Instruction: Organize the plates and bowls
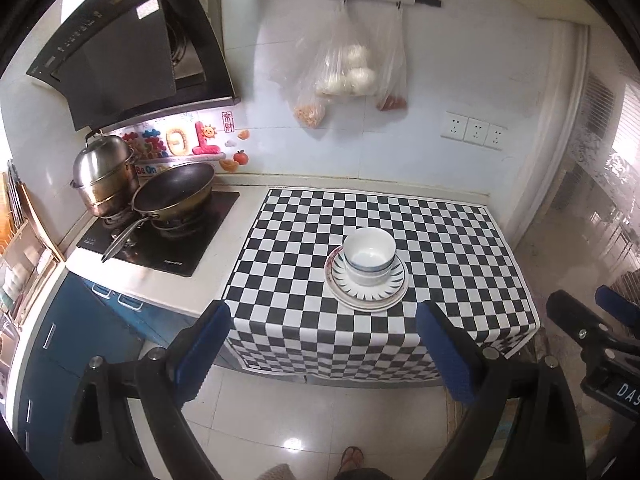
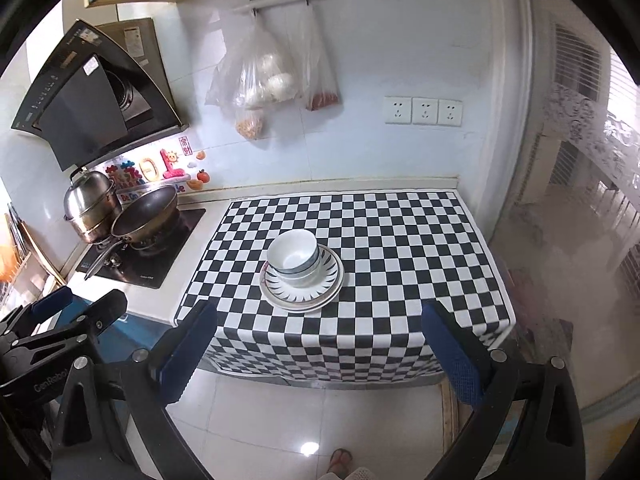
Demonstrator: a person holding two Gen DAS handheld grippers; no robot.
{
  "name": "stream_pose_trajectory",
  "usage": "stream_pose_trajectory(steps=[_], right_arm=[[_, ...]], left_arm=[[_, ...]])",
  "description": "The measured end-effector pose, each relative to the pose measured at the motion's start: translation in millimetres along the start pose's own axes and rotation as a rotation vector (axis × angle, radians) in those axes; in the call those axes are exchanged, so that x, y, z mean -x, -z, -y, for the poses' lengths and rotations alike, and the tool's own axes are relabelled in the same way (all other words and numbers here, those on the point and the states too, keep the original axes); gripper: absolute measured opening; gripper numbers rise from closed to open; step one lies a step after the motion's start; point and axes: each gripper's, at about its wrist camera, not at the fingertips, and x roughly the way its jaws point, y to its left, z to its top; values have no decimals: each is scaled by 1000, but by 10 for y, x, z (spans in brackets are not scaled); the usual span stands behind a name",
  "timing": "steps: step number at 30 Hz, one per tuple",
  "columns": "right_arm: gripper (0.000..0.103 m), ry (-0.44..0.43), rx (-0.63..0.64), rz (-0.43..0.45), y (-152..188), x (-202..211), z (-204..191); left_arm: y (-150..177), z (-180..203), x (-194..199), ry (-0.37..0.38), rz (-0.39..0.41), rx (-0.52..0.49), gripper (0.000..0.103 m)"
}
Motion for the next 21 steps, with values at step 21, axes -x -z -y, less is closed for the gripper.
stream_pose_trajectory(steps=[21], right_arm=[[103,124,-22,133,948,1786,-654]], left_arm=[[672,-508,1477,-7,126,-63,95]])
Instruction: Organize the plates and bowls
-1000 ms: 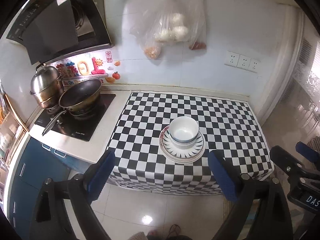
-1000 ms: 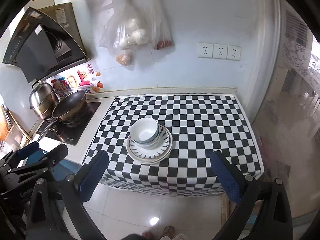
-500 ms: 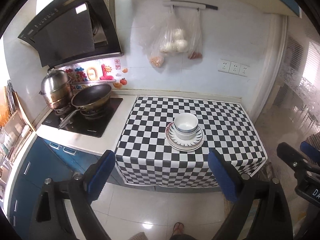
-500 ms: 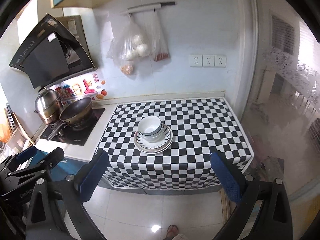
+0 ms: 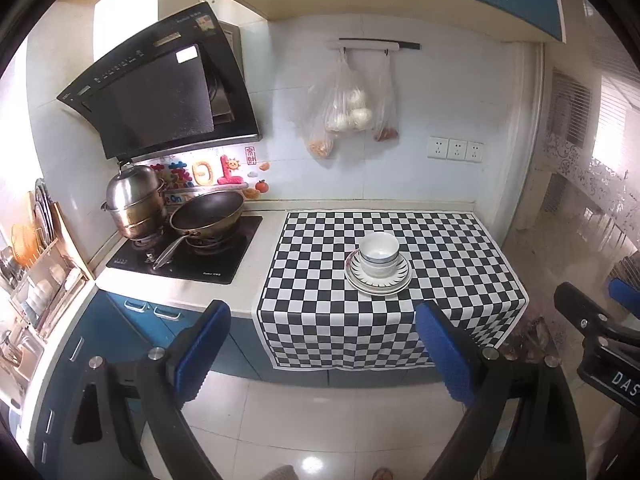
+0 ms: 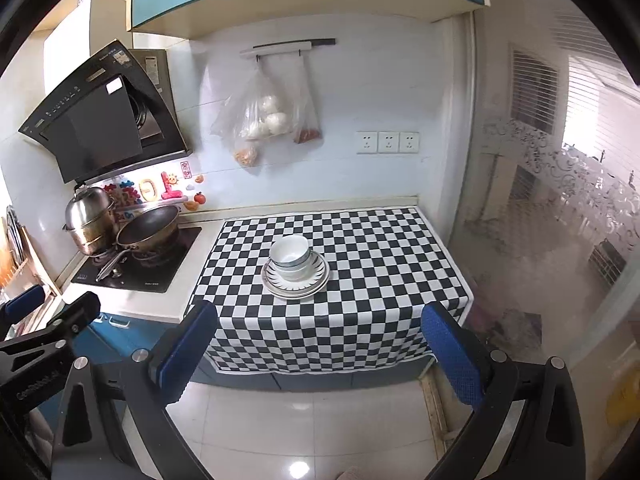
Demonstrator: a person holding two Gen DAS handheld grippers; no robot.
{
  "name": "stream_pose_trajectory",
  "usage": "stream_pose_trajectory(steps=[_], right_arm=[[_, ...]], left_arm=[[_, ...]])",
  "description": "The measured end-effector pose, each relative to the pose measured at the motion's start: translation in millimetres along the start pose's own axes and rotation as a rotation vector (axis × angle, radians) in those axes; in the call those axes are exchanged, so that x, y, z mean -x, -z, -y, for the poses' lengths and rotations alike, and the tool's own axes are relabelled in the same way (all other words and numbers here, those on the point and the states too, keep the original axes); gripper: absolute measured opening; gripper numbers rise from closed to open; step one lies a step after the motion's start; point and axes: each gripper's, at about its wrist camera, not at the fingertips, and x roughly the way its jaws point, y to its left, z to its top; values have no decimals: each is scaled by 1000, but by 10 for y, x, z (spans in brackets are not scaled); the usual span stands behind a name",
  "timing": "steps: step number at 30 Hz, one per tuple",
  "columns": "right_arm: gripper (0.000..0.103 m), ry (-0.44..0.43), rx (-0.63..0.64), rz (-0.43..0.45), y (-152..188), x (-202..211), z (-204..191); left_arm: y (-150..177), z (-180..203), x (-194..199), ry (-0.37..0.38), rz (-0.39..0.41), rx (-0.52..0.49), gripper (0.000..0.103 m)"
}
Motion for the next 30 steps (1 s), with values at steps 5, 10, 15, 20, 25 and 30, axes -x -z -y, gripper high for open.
stream_pose_trajectory(steps=[5,10,15,20,25,30], right_arm=[[103,-1,-1,12,32,126,70],[103,24,10,10,37,154,138],[103,32,25,5,27,145,188],[103,40,31,6,7,128,240],[103,43,32,7,-12,109,260],[103,43,35,7,-31,79,267]], left_arm=[[60,18,125,-12,12,7,95],[98,82,130,-8,7,2,95],[121,110,153,-9,10,6,95],[134,109,157,-15,13,5,95],[139,108,136,-17,9,2,95],[138,126,130,-24,11,4,95]])
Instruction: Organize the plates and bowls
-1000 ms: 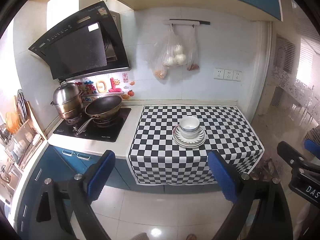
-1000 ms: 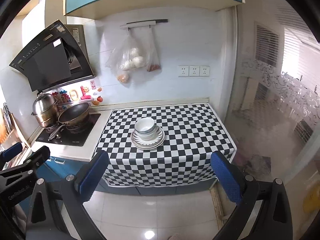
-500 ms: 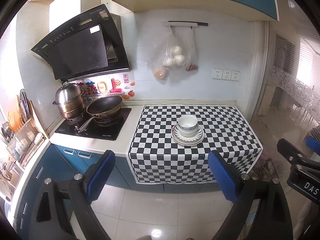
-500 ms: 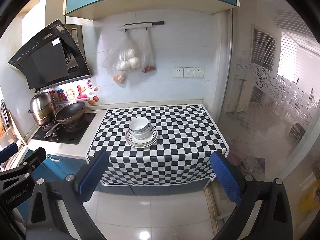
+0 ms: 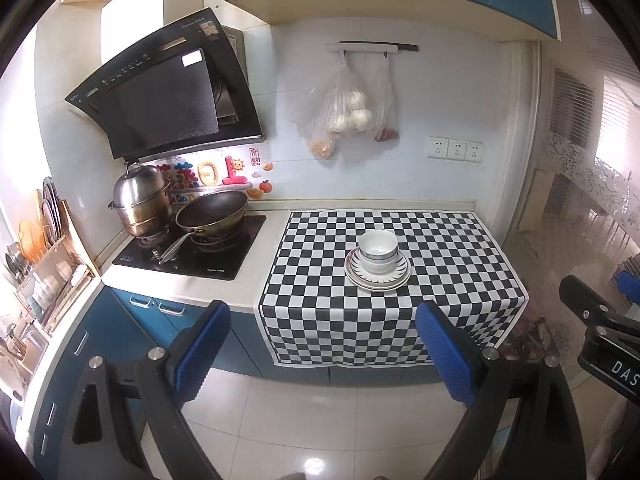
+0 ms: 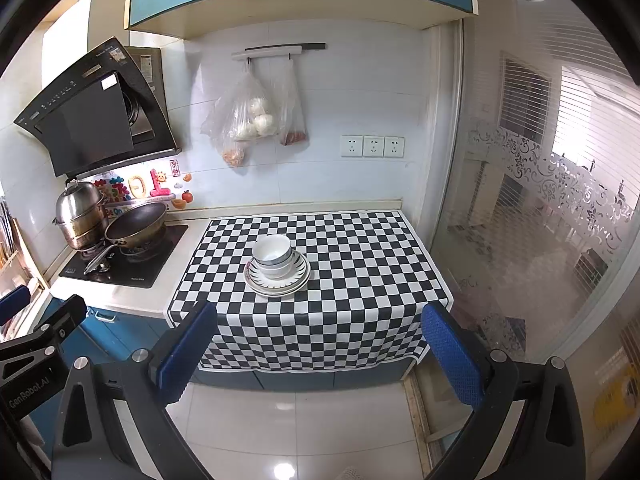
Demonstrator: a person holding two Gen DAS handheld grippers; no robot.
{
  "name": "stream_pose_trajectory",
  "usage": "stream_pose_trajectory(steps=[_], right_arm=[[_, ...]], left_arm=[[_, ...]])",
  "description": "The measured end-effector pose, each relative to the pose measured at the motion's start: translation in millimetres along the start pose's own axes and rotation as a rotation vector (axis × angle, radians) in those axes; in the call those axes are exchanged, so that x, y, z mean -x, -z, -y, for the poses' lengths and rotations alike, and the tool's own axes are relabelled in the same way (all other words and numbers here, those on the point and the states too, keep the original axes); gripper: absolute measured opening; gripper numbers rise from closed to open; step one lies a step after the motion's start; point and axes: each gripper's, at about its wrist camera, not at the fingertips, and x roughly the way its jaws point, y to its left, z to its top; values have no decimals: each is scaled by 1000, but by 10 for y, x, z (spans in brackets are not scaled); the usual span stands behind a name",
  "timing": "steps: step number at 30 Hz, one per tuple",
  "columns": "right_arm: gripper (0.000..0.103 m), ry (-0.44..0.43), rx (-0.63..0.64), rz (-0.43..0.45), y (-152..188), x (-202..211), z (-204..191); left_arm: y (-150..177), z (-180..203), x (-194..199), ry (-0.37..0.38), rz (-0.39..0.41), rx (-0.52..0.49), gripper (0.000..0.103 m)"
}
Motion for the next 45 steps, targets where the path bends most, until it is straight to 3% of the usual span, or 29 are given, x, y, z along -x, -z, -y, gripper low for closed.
stream_pose_trajectory(steps=[45], right_arm=[[103,-9,13,-3,-11,-183,-13]], left_arm=[[-61,23,-49,-10,14,-22,95]])
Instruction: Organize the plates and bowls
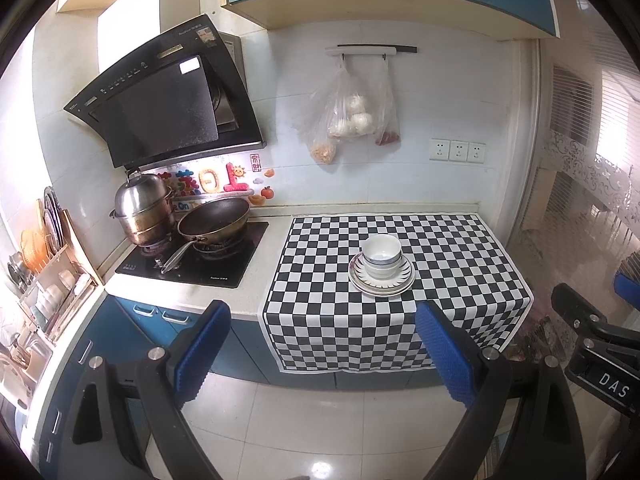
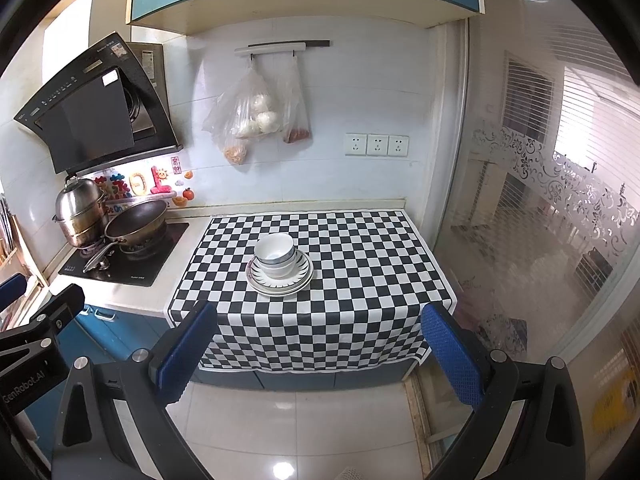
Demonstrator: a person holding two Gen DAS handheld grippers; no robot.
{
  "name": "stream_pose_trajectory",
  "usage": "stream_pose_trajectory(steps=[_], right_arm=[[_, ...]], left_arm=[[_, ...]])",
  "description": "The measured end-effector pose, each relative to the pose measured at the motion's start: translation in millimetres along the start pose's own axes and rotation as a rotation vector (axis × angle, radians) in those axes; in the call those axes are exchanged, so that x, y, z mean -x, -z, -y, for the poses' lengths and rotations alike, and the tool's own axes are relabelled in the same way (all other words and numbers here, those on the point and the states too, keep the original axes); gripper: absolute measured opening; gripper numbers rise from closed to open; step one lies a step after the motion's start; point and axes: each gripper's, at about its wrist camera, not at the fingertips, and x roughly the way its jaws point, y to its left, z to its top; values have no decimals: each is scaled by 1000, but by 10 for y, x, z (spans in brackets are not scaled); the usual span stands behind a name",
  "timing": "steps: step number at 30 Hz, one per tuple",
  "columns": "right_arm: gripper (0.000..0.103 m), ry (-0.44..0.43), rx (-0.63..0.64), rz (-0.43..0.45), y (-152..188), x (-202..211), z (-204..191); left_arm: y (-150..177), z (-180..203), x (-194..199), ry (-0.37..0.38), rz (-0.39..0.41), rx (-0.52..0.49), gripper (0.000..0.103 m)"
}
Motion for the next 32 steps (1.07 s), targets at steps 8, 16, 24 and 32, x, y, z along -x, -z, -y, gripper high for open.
stream_pose_trajectory(steps=[8,16,24,32], right_arm=[[103,4,-9,8,-14,18,3],[103,8,-14,15,-11,48,15],[103,6,-16,13,-17,41,35],[103,8,-12,15,-42,8,48]], left_arm=[[-14,35,20,0,7,-3,95],[-18,62,51,0,14,-3,95],[-21,75,50,-6,15,-7,95],[-41,86,36,-5,20,-8,95]])
